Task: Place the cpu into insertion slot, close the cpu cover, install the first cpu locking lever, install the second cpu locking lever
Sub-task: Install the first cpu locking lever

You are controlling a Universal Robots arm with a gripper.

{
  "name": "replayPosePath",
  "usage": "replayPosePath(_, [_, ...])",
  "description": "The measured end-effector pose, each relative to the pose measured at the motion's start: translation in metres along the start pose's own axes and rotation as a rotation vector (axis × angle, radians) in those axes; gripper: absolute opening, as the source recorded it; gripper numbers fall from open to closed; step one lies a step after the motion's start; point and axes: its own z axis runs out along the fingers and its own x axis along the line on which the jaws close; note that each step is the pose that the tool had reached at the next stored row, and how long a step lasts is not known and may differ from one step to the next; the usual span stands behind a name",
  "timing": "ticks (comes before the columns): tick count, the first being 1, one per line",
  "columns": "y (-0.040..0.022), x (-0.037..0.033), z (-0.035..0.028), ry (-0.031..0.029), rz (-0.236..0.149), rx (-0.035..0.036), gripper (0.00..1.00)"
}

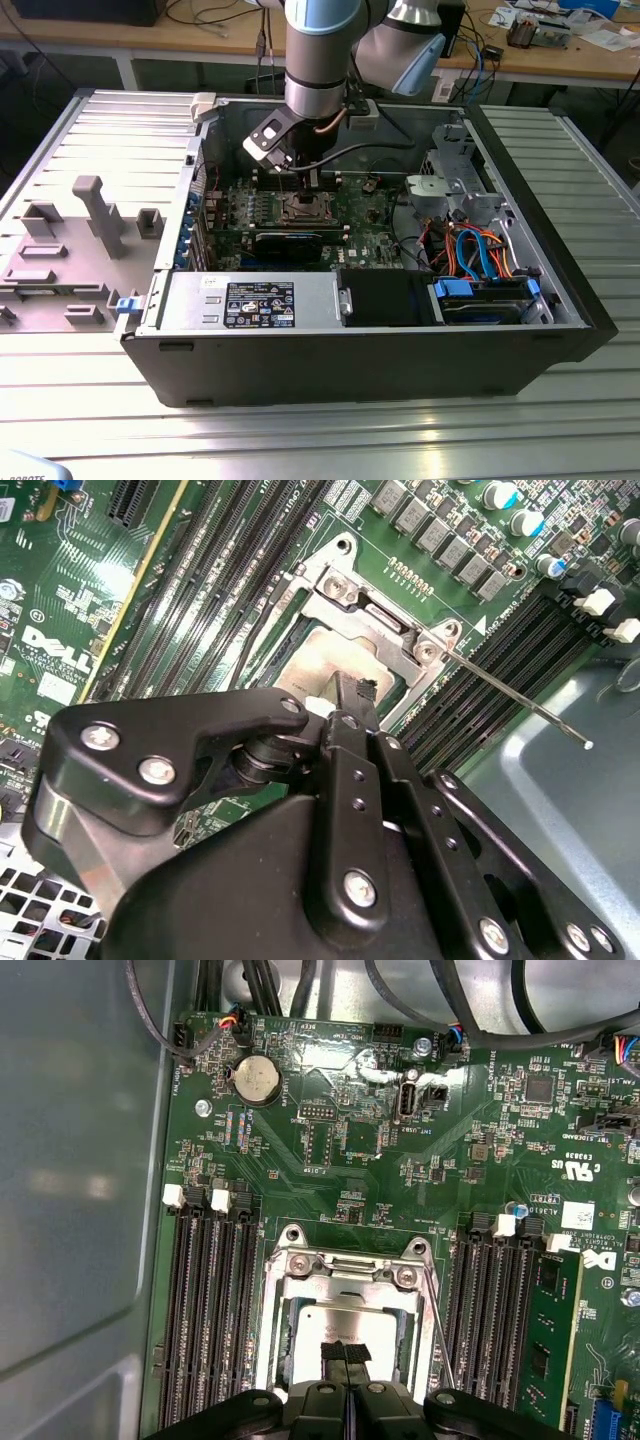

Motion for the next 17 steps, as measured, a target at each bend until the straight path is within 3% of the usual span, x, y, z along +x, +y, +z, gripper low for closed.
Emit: replayPosePath(17, [-0.0001, 0.0001, -0.0036, -0.0001, 0.000, 0.0002, 0.11])
